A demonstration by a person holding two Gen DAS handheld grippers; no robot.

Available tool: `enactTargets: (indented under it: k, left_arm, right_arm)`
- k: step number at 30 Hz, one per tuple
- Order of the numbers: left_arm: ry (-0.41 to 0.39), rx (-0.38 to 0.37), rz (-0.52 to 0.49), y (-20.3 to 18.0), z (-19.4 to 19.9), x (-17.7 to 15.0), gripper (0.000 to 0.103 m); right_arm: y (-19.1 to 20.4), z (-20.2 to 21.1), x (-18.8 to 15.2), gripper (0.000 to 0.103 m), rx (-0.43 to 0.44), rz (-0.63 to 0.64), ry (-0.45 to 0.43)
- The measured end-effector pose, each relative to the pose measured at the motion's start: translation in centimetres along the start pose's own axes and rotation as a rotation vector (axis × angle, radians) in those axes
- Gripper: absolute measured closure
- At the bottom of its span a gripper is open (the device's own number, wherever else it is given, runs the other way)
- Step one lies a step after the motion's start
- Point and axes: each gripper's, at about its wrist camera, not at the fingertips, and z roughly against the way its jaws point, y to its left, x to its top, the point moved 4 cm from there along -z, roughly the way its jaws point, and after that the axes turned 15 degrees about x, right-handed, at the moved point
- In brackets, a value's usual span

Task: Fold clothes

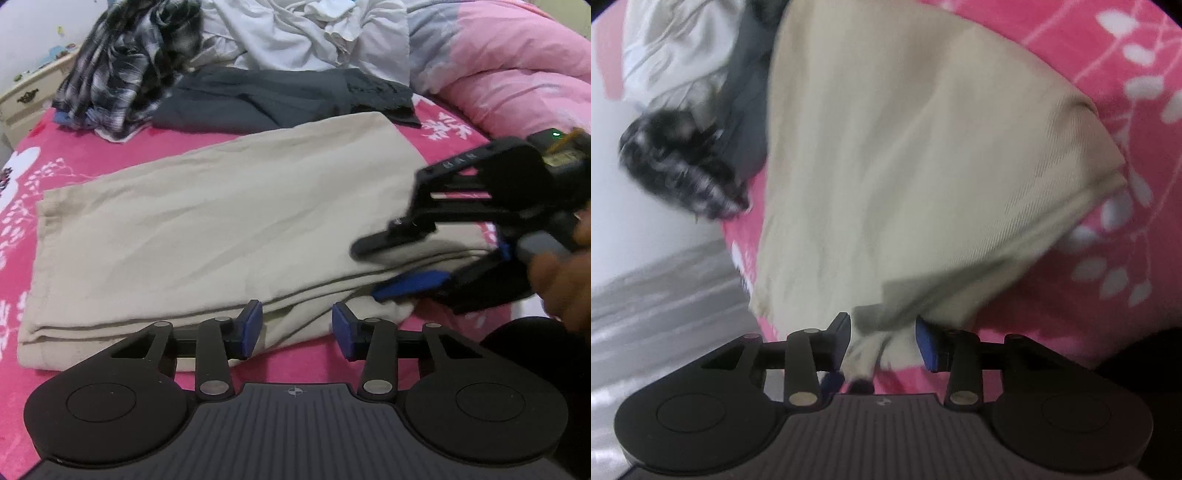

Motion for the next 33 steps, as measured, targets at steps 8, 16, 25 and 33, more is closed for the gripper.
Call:
enactTargets:
  k: [8, 16, 25, 33]
  left_arm:
    - [0.020, -0.034, 0.085, 0.5, -0.7, 0.2, 0.061]
    - [0.020, 0.005, -0.026, -2.0, -2.7, 1.3, 0.075]
    - [-0.055, 0.048, 0.086, -1.1, -2.6, 1.9, 0.100]
    - [-0.060, 0.039, 0.146, -0.5, -2.6, 1.9, 0.100]
  right_arm:
    - [2.9, 0.7, 1.0, 0.086, 0.115, 0.074, -0.030]
    - [3.4, 1.7, 1.3, 0.086, 0.164, 0.075, -0.024]
    - [3.5, 3.2, 1.1, 0.066, 0.147, 0.124, -0.020]
    - [2.6, 5.6, -1.6, 0.062, 0.029, 0.191, -0.044]
